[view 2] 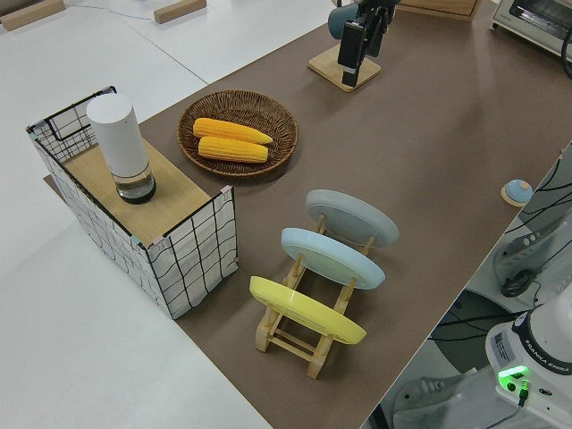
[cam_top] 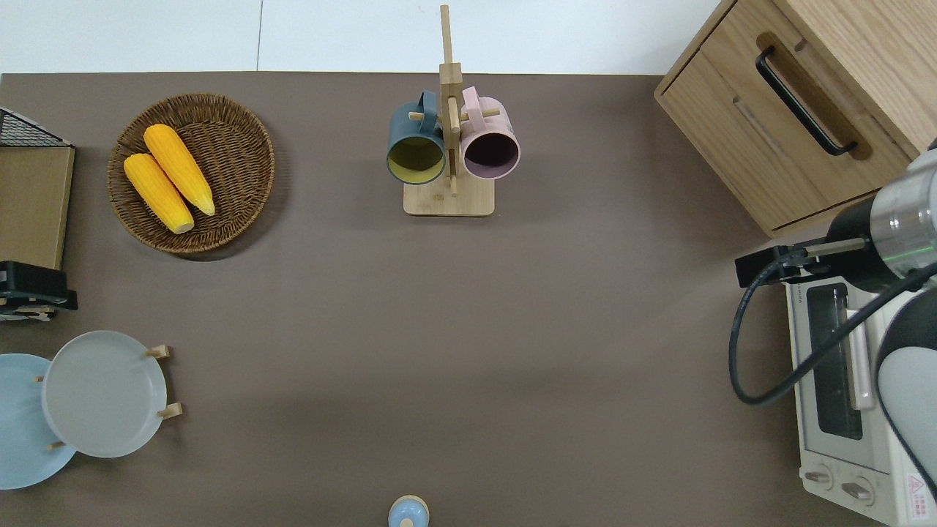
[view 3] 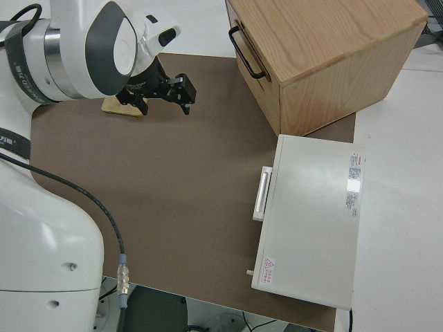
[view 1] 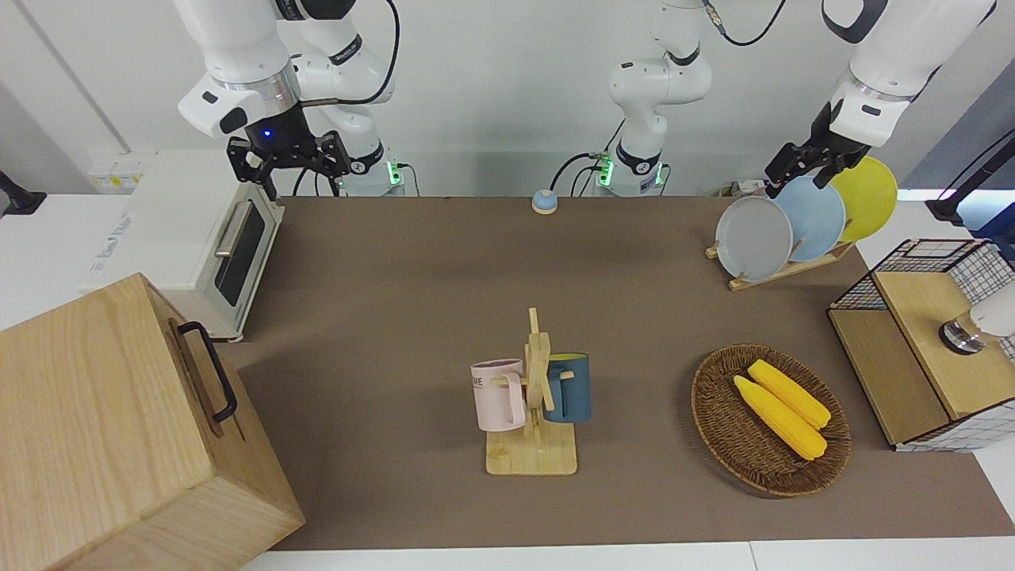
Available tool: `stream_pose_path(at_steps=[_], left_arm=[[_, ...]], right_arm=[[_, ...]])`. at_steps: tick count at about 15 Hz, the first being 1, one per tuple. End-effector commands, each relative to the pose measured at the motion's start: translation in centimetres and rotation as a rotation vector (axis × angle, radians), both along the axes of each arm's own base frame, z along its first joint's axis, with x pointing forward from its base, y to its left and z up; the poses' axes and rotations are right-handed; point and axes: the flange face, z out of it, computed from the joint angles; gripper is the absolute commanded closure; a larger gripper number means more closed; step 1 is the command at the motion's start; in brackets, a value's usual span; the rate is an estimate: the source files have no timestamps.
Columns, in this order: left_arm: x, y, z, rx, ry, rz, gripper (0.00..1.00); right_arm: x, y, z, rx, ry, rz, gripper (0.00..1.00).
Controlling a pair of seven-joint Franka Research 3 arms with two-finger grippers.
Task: Pick gray plate from low plate rack and place it on table with left arm
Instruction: 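Move the left gripper down toward the gray plate in the low rack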
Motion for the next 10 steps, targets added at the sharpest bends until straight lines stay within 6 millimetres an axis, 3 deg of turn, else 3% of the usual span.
stream_pose_path(at_steps=[1,4,10], left_arm=[[1.8,-0.3,-1.9,0.011,0.050,0.082,0.01],[1.7,-0.1,-2.1,0.025,0.052,0.079,0.01],[-0.4,0.9,-5.4,0.155,0.108,0.049,0.01]], right_arm=[[-0.2,-0.2,0.4,-0.002,0.002,-0.015,0.017],[-0.2,-0.1,0.4,-0.002,0.004,-0.014,0.017],[-0.2,-0.2,0.5,-0.002,0.001,-0.015,0.017]])
